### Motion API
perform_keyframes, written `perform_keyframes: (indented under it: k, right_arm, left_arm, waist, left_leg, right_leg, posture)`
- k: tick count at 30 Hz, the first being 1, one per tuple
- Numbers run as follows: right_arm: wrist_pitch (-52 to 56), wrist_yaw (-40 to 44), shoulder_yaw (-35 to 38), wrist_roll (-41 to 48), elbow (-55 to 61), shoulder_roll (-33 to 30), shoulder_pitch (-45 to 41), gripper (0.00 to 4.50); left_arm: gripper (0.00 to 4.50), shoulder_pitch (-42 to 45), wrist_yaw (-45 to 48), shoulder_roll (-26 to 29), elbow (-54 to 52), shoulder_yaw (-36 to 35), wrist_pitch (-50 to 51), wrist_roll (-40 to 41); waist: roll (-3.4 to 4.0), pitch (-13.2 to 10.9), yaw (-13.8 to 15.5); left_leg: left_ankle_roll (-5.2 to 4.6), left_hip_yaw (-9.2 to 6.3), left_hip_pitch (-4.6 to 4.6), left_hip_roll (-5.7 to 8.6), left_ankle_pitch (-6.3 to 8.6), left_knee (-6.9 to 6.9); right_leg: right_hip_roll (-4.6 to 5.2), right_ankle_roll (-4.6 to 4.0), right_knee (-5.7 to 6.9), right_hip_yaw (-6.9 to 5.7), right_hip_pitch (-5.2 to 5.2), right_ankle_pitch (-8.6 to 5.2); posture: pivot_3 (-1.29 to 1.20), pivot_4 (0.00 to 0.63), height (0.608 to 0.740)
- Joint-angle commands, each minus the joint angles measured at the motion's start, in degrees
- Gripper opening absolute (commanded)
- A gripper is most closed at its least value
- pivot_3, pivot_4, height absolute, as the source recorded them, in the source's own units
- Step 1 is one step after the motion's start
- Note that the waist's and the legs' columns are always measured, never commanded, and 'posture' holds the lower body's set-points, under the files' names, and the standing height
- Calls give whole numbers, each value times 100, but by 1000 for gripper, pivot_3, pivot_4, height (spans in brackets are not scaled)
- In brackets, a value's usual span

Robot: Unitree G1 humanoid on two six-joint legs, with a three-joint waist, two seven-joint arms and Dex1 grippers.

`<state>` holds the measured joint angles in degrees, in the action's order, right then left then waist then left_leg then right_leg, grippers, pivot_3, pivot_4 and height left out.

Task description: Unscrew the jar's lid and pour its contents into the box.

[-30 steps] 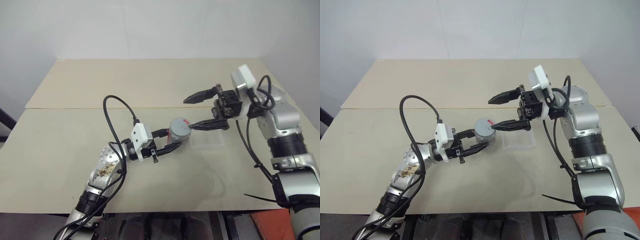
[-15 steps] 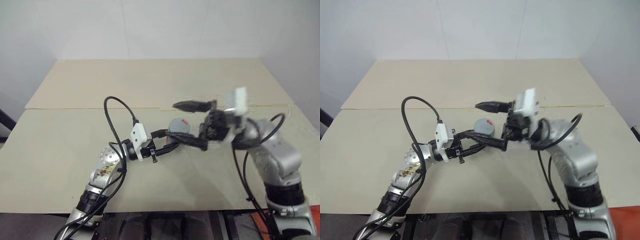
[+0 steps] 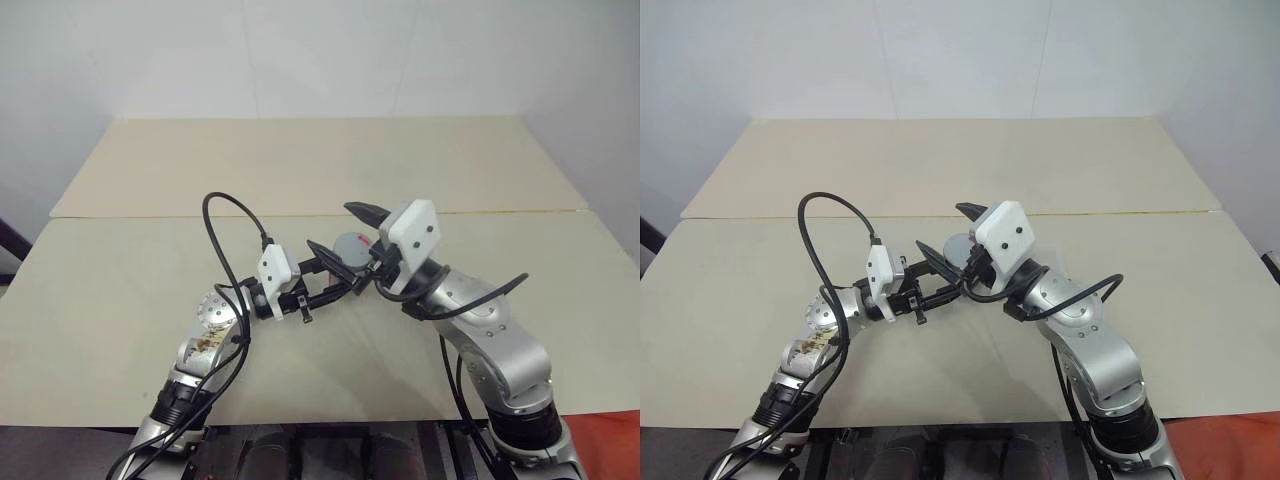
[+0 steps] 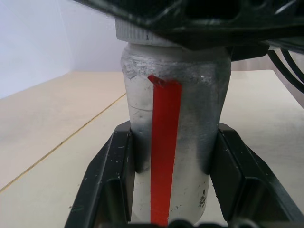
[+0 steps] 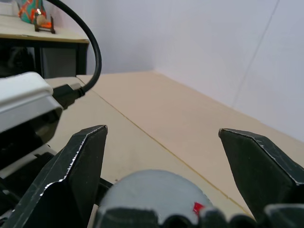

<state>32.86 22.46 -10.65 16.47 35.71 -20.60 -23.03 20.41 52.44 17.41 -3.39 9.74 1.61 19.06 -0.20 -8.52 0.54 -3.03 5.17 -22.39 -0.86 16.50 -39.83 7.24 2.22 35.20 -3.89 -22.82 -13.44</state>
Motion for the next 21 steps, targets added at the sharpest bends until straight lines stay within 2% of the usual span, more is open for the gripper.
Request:
perform_keyframes:
  k: [1, 21]
  right_arm:
    - [15, 87, 232, 46, 357, -164, 108, 4385]
    - [-174, 481, 1129, 683, 844, -692, 932, 4385]
  left_arm:
    - [1871, 86, 19, -22, -62, -35, -116, 18]
    - [1871, 122, 3, 182, 97, -286, -128, 57]
  waist:
    - [0, 0, 0]
    - [0, 0, 6]
  left_leg:
    - [0, 0, 0, 0, 0, 0]
    - [-3, -1, 1, -3, 2, -1]
  right_leg:
    - [0, 0, 0, 0, 1, 0]
    - [0, 0, -7, 3, 2, 0]
  posture:
    - [0, 150, 740]
    - [0, 150, 740]
